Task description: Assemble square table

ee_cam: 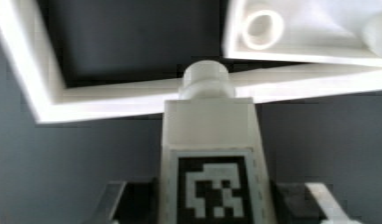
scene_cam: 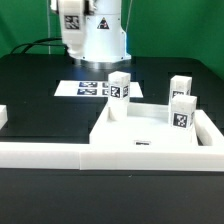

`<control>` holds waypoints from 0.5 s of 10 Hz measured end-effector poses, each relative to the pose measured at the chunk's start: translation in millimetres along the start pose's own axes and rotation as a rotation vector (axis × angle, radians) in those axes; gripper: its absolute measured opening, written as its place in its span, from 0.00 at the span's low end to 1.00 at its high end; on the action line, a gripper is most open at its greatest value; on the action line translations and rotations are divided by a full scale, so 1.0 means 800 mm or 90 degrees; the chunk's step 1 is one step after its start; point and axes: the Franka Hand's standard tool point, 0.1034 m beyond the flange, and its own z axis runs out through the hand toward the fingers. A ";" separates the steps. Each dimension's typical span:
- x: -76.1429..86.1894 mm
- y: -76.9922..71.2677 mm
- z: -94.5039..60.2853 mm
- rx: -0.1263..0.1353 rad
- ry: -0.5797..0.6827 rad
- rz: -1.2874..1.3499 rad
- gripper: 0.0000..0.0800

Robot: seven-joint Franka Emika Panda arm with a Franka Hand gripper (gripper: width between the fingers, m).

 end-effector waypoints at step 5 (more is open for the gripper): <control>0.008 -0.053 0.040 0.016 0.074 0.064 0.36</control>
Offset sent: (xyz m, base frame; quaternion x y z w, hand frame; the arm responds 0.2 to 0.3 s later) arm 0.0292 -0.0079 0.0119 -0.0192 0.0890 0.1992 0.9757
